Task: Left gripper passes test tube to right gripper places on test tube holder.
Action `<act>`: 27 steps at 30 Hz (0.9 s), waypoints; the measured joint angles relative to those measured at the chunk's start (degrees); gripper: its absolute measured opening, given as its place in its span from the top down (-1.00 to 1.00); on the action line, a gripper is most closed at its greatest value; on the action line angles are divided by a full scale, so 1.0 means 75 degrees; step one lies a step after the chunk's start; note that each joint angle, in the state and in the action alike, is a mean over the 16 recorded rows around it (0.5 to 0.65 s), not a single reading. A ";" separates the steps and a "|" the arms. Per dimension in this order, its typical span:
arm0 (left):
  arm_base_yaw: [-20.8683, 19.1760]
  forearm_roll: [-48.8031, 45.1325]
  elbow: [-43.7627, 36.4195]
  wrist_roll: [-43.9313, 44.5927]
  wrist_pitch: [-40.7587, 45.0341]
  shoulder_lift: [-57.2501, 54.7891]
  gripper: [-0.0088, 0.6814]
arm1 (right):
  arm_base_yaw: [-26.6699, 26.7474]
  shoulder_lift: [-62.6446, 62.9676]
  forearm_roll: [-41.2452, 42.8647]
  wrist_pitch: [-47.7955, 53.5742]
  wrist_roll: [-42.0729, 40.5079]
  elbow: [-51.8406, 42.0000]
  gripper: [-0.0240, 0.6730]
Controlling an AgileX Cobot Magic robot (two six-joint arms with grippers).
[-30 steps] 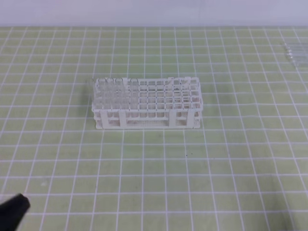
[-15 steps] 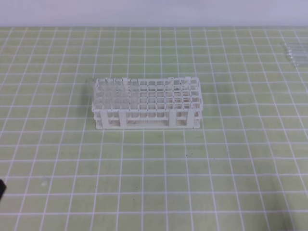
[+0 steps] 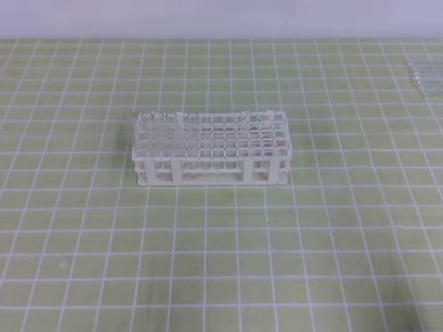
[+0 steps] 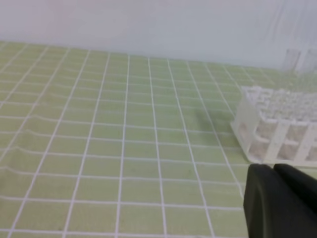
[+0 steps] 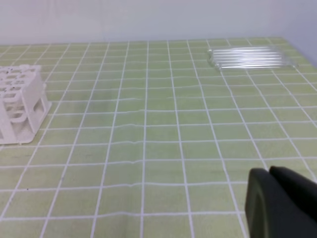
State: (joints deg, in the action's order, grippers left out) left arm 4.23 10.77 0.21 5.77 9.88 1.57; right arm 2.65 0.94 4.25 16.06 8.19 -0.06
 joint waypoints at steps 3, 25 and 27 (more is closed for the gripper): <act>-0.0006 -0.0033 -0.0097 -0.0028 0.0010 0.0003 0.98 | 0.0000 0.0000 -0.0003 -0.0005 0.0000 0.0000 0.94; -0.0006 -0.1604 -0.0148 -0.0640 0.1138 0.0006 0.98 | 0.0000 -0.0003 -0.0008 -0.0021 0.0000 0.0000 0.94; -0.0007 -0.1636 -0.0158 -0.0635 0.1158 0.0019 0.98 | 0.0000 -0.0005 -0.0008 -0.0021 0.0000 0.0000 0.94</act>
State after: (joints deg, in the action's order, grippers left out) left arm 4.18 -1.50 -0.97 1.01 18.57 1.71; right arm 2.65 0.91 4.20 15.90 8.19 -0.06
